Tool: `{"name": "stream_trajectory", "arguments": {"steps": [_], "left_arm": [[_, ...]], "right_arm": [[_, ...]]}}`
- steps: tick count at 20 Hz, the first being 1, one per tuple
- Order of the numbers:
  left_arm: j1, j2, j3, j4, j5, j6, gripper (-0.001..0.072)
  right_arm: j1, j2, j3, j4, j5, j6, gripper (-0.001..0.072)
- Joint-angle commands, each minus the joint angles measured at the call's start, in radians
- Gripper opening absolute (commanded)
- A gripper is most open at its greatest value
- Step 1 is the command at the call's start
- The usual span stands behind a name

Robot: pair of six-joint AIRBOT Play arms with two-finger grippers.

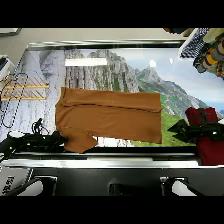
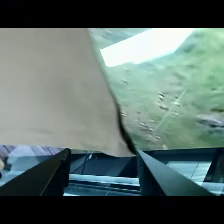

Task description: Fold the clothes and pants, and hang the long-sleeved shirts on hangers.

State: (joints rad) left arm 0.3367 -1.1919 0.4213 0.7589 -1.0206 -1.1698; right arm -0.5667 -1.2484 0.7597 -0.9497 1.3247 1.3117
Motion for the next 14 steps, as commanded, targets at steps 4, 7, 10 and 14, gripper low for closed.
{"name": "stream_trajectory", "arguments": {"steps": [4,7,10,14], "left_arm": [[0.0,0.0,0.001,0.0,-0.003,-0.001,0.0015],[0.0,0.0,0.001,0.0,-0.003,-0.002,0.0015],[0.0,0.0,0.001,0.0,-0.003,-0.002,0.0014],[0.0,0.0,0.001,0.0,-0.002,-0.001,0.0015]], "right_arm": [[-0.008,-0.051,-0.144,0.064,-0.122,-0.109,0.0482],[-0.008,-0.051,-0.174,0.115,-0.126,-0.149,0.0482],[-0.007,-0.051,-0.206,0.127,-0.143,-0.155,0.0482],[-0.008,-0.051,-0.258,0.158,-0.163,-0.181,0.0475]]}}
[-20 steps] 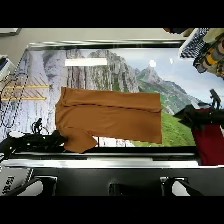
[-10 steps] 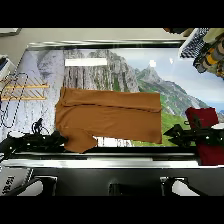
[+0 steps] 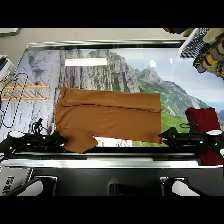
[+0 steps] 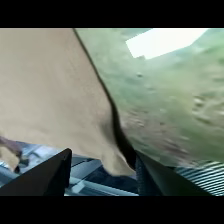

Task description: Fold the clothes and pants, and hang the long-sleeved shirts on hangers.

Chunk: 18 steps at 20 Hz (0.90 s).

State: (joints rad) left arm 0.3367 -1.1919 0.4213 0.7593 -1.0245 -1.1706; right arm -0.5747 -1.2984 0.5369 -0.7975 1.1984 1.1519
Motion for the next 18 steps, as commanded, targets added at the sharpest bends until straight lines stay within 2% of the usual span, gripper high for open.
{"name": "stream_trajectory", "arguments": {"steps": [1,5,6,7,14,15,16,17,18], "left_arm": [[0.0,0.0,0.001,0.0,0.001,0.0,0.0015],[0.0,0.0,0.001,0.0,0.002,0.0,0.0015],[0.0,0.0,0.001,0.0,0.002,0.0,0.0015],[0.0,0.0,0.001,0.0,0.002,0.0,0.0015],[0.0,0.0,0.001,0.0,0.002,0.0,0.0014],[0.0,0.0,0.001,0.0,0.002,0.0,0.0015],[0.0,0.0,0.001,0.0,0.002,0.0,0.0015],[0.0,0.0,0.002,0.0,0.001,0.0,0.0015],[0.0,0.0,0.004,0.0,-0.004,0.0,0.0014]], "right_arm": [[0.001,-0.002,-0.042,0.006,-0.043,-0.023,0.0475],[0.001,-0.002,-0.043,0.028,-0.047,-0.032,0.047],[0.001,-0.002,-0.043,0.026,-0.046,-0.031,0.0459],[0.001,-0.002,-0.043,0.027,-0.044,-0.031,0.0398],[0.001,-0.002,-0.043,0.029,-0.027,-0.032,0.0347],[0.001,-0.002,-0.043,0.031,-0.027,-0.035,0.0298],[0.001,-0.002,-0.043,0.032,-0.025,-0.05,0.0083],[0.001,-0.002,-0.043,0.04,-0.023,-0.069,0.0029],[0.0,-0.002,-0.043,0.044,-0.021,-0.072,0.0028]]}}
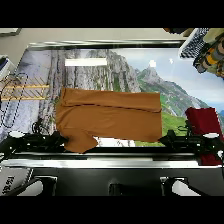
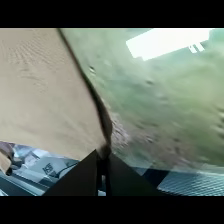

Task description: Fold the clothes and pants, and hang the long-sleeved shirts on hangers.

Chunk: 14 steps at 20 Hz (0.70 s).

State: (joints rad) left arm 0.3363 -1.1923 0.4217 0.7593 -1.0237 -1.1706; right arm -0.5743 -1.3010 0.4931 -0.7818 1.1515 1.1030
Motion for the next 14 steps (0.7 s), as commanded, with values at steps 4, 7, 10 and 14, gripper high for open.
{"name": "stream_trajectory", "arguments": {"steps": [4,7,10,14], "left_arm": [[0.0,0.005,0.057,0.0,-0.057,-0.008,0.0013],[0.0,0.005,0.131,0.0,-0.1,-0.038,0.0013],[-0.001,0.007,0.208,0.004,-0.16,-0.08,0.0013],[-0.001,0.076,0.262,0.1,-0.258,-0.177,0.0012]], "right_arm": [[0.0,0.002,0.033,0.04,0.089,-0.045,0.0027],[0.0,0.003,0.151,0.063,0.139,-0.027,0.0027],[0.041,0.003,0.282,0.077,0.155,0.017,0.0027],[0.259,0.048,0.404,-0.191,0.175,0.183,0.0026]]}}
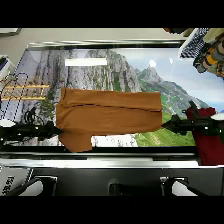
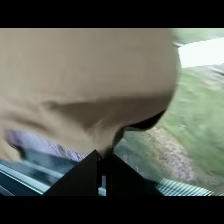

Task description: Fold the clothes and pants, and hang the long-sleeved shirts on hangers.

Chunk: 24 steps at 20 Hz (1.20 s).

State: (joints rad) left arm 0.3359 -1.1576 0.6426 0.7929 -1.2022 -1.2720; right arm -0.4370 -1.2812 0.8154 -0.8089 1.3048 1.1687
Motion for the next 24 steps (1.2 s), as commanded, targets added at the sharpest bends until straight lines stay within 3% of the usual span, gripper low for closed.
{"name": "stream_trajectory", "arguments": {"steps": [1,5,8,11,17,24], "left_arm": [[-0.001,0.076,0.042,0.112,-0.101,-0.108,0.0012],[-0.001,0.266,0.042,0.242,-0.214,-0.248,0.0012],[-0.001,0.387,0.043,0.235,-0.286,-0.258,0.0011],[-0.019,0.384,0.068,0.227,-0.266,-0.254,0.0011],[-0.151,0.094,0.285,0.229,-0.129,-0.209,0.001],[-0.209,-0.391,0.715,0.228,-0.147,-0.197,0.001]], "right_arm": [[0.171,0.055,0.084,-0.239,0.022,0.177,0.0025],[0.285,0.201,0.084,-0.445,0.143,0.34,0.0025],[0.285,0.327,0.084,-0.545,0.188,0.419,0.0025],[0.285,0.339,0.094,-0.568,0.142,0.428,0.0025],[0.285,0.092,0.255,-0.495,-0.032,0.381,0.0026],[0.285,-0.24,0.514,-0.473,-0.043,0.384,0.0026]]}}
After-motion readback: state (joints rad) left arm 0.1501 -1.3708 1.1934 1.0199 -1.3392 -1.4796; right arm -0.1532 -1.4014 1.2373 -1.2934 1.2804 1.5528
